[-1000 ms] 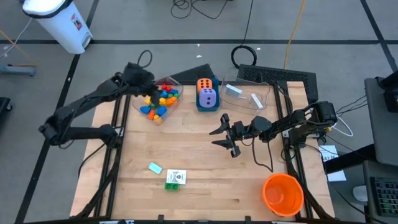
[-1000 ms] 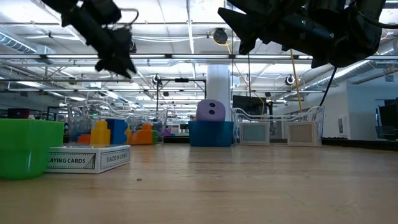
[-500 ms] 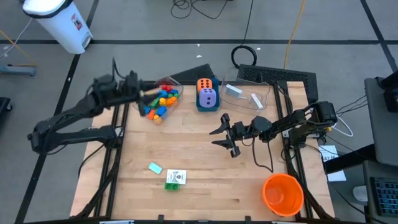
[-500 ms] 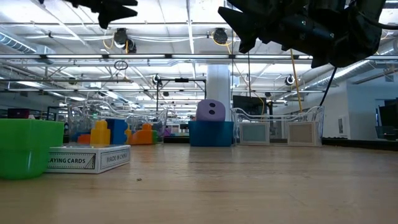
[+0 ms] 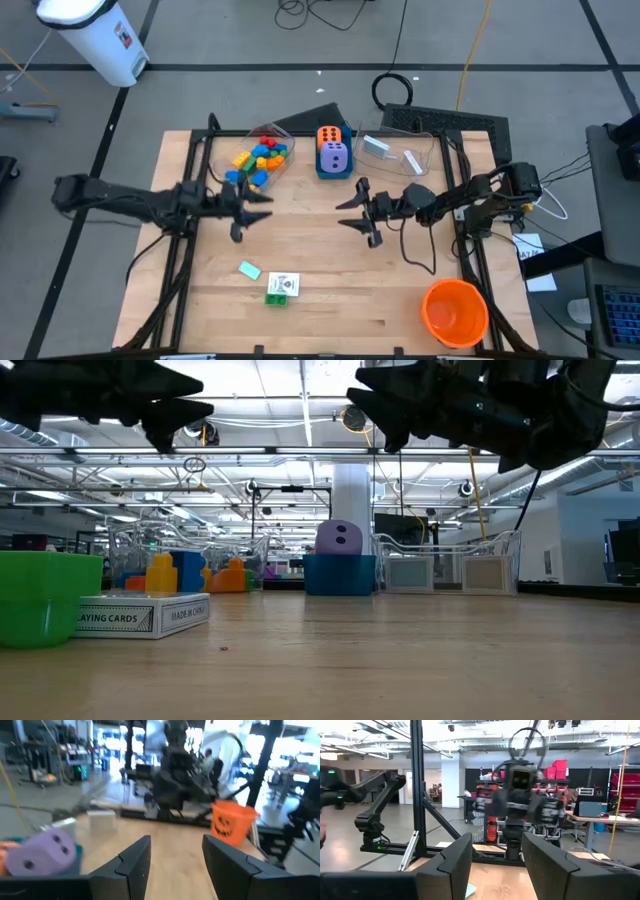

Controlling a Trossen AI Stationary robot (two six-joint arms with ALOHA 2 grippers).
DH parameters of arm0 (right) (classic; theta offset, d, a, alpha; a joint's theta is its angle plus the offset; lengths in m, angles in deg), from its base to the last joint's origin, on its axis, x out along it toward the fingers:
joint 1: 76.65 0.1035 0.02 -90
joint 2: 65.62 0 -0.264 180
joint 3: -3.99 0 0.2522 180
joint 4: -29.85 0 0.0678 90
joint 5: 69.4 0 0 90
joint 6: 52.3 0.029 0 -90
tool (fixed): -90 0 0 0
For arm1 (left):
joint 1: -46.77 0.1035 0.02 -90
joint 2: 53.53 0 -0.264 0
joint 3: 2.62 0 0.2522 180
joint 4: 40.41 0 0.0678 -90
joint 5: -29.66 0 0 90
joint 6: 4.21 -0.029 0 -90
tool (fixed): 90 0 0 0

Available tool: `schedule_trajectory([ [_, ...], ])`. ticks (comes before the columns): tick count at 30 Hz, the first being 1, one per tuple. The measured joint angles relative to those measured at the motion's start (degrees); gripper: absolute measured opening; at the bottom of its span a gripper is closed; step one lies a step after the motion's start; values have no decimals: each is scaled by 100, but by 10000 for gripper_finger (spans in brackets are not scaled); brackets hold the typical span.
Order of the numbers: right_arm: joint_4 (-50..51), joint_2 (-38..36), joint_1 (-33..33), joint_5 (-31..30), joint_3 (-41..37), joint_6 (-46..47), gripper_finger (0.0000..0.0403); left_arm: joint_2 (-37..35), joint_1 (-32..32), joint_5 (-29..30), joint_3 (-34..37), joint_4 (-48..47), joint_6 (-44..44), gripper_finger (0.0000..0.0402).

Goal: Pick & Place Toys
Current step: Put the light blue game piece into the left transparent bin

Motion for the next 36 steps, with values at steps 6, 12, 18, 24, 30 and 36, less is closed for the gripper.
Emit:
schedule_trajectory([
  [6, 312, 0, -75, -7, 0, 7, 165, 608, -1454, 1064, 21, -129, 130, 184],
  [12, 897, 2, -11, -16, 0, 32, 165, 1455, -2580, 2028, 21, -138, 405, 184],
  [18, 1374, 7, 261, -401, 0, 150, 165, 2125, -3203, 2130, 21, -333, 1233, 184],
  [24, 1351, 91, 486, -1149, 0, -8, 165, 2402, -3674, 2141, 21, -828, 1942, 184],
  [30, 1263, 274, 492, -1217, 39, 20, 165, 2414, -3978, 2576, 21, -1519, 2115, 184],
  [36, 1192, 449, 369, -1225, 39, 31, 165, 2414, -3981, 2389, 21, -1991, 2030, 184],
])
